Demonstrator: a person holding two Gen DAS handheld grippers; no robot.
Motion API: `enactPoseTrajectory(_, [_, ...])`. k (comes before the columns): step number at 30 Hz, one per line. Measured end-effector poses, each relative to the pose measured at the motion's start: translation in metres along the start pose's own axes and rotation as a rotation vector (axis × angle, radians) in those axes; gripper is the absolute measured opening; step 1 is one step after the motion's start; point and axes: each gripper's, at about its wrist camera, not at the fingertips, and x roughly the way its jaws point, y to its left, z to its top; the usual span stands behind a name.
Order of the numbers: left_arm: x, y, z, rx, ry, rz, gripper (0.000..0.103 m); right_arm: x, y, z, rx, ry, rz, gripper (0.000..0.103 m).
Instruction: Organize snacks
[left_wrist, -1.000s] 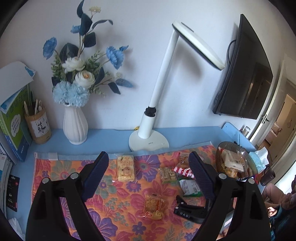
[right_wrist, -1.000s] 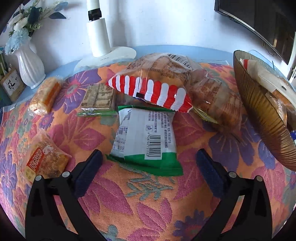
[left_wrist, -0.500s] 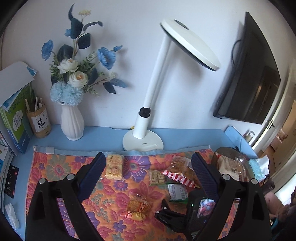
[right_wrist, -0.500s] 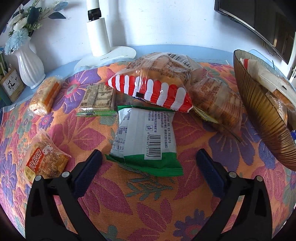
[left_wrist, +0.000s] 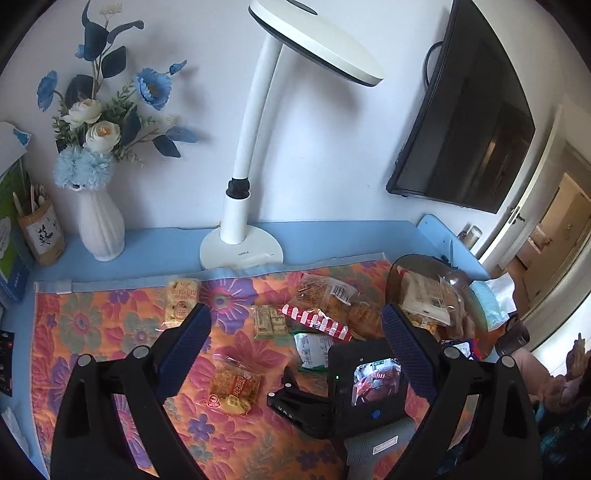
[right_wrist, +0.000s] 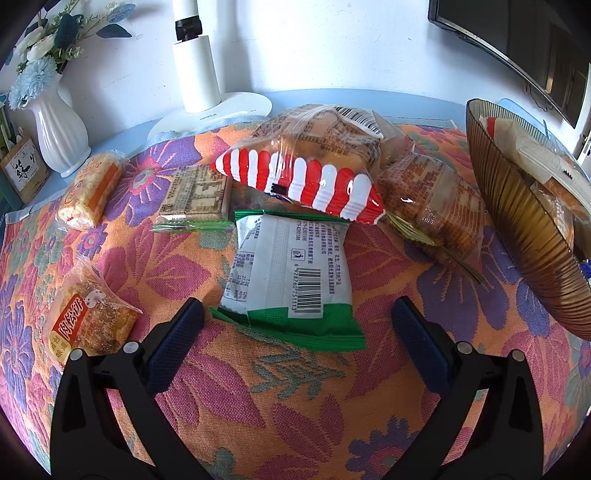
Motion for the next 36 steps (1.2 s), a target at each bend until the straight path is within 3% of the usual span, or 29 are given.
enactPoseTrajectory(24, [0.001,-0.008,-0.012,0.061,0.006,-0.031,0.092,0.0,0.0,0.0,0.001,-0.001,0.001,0.1])
enactPoseTrajectory(28, [0.007,0.034,-0.043,0.106,0.007,-0.023,0.093,0.0,0.0,0.0,0.001,-0.001,0.001,0.1])
enactPoseTrajectory(31, [0.02,0.082,-0.063,0.094,0.074,-0.078,0.093,0.0,0.0,0.0,0.002,-0.001,0.001,0.1])
enactPoseTrajectory(33, [0.031,0.113,-0.074,0.049,0.133,-0.077,0.092,0.0,0.0,0.0,0.001,0.0,0.001,0.1])
enactPoseTrajectory(36, [0.042,0.127,-0.085,0.046,0.169,-0.088,0.092,0.0,0.0,0.0,0.002,0.001,-0.003,0.1])
